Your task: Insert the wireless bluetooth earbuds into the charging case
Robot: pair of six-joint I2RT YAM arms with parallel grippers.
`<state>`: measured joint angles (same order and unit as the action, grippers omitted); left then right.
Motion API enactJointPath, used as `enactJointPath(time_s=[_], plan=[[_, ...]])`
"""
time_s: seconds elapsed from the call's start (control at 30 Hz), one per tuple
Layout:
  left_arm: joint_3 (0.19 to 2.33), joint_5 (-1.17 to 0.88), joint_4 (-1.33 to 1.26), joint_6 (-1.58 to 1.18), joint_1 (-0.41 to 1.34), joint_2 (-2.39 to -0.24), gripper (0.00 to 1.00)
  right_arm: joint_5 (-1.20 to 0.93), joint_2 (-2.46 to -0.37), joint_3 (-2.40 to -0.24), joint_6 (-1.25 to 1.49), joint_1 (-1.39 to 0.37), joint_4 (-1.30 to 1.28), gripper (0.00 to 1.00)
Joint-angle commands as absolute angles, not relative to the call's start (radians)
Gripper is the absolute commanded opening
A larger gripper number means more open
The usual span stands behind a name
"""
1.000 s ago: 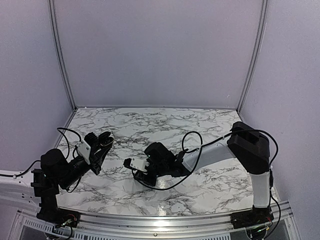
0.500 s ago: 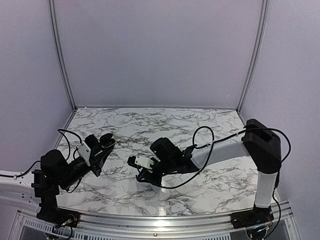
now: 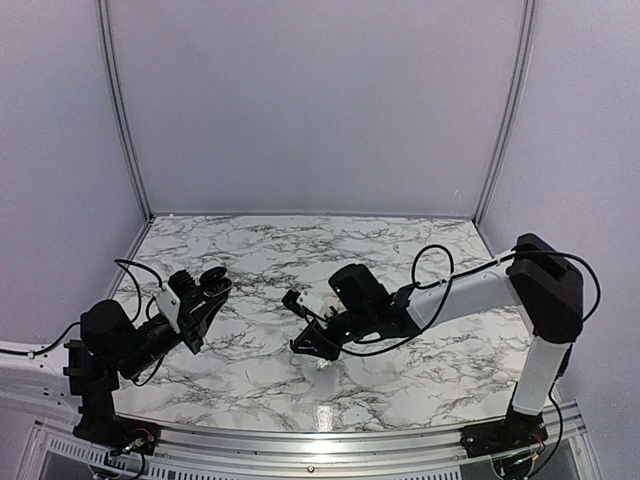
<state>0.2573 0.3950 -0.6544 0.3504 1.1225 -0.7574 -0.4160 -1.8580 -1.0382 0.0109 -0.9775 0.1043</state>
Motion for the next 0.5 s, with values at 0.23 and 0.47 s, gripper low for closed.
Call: enactJointPath(time_s=[0.23,0.47], plan=[[0.209,0.265,-0.708,0.38,1.117,-0.774,0.0,-0.705,-1.636,-1.005,0.083,-0.982,0.105,0.07],[0.223,0.164,-0.712,0.439,1.128,-0.778,0.0,-0.91,-1.523,-1.065,0.166,-0.988,0.027,0.06]])
